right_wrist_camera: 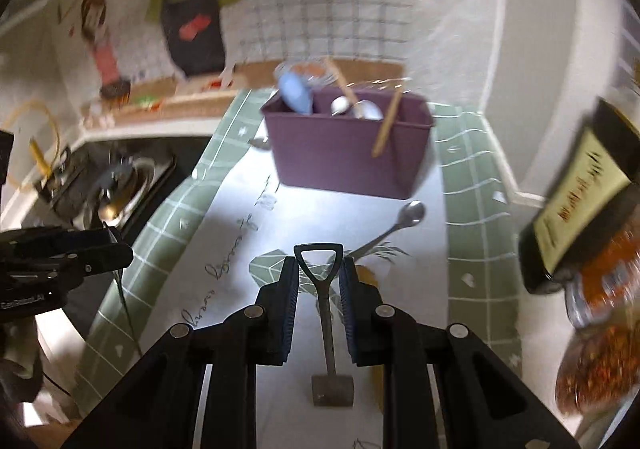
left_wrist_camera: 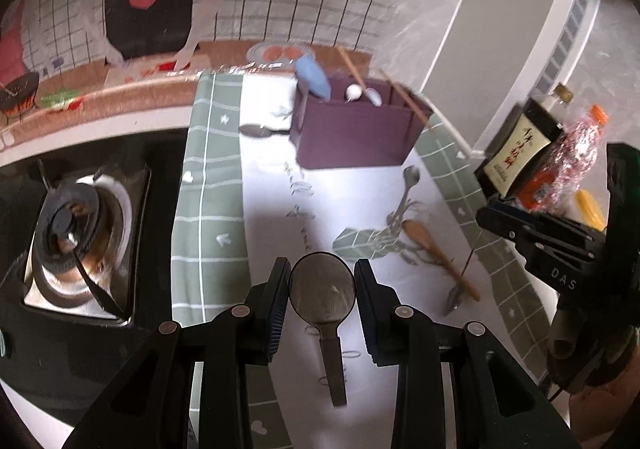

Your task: Organize utensils

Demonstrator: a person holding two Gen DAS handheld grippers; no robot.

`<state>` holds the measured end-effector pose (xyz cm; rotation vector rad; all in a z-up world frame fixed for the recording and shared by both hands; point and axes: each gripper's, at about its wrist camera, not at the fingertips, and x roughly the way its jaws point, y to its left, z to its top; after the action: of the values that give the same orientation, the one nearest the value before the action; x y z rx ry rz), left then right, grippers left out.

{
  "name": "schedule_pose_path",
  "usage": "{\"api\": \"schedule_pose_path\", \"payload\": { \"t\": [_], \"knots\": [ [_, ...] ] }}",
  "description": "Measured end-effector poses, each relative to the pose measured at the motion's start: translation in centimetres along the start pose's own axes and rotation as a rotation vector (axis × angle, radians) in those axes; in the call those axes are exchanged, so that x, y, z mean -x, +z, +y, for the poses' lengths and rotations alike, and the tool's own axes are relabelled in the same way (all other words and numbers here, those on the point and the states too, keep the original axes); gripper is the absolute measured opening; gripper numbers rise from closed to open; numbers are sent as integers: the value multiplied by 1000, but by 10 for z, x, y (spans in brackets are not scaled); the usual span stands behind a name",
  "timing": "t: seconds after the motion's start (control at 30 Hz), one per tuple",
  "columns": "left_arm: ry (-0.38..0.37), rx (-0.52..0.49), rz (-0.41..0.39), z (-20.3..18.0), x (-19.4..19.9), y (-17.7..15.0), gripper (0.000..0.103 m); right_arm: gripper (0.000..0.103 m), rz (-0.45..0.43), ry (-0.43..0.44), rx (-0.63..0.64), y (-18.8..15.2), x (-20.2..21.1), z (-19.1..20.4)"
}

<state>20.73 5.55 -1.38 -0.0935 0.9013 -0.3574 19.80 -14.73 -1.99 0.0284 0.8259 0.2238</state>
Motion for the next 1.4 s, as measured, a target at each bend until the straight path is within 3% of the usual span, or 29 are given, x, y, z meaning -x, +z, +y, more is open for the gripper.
{"api": "schedule_pose_path", "payload": {
  "t": [0.2,0.23,0.27,0.63,0.83,0.9,0.93,0.97,1.07,1.17,1.27,1.4],
  "knots": [
    [-14,-48,-41,-13,10,14,34,18,-59,-16,-31,6,23,-5],
    [-15,-56,-46,-16,11,17,34,14,-72,-21,-35,7,27,-5],
    [-14,-61,-54,-18,12,20,34,3,-78,-17,-37,9,29,-6],
    [1,-94,-174,-31,36,73,34,2,-152,-5,-15,55,49,-17],
    [6,-58,-154,-21,27,72,34,2,-10,-60,-9,47,16,-50],
    [1,-42,-134,-18,21,67,34,6,45,-82,-24,31,0,-60],
    [-1,-37,-121,-16,17,65,34,12,81,-67,-11,20,-10,-61],
    [0,-34,-110,-14,14,62,34,25,115,-45,24,9,-18,-59],
    [13,-25,-85,-10,8,57,34,56,169,-30,174,-16,-33,-43],
    [21,0,-67,-4,2,54,34,68,163,-6,396,-35,-41,-21],
    [27,14,-59,0,0,53,34,70,190,-27,469,-39,-61,-17],
    [32,30,-52,5,-3,51,34,66,252,-30,387,-33,-91,-28]
  ]
}}
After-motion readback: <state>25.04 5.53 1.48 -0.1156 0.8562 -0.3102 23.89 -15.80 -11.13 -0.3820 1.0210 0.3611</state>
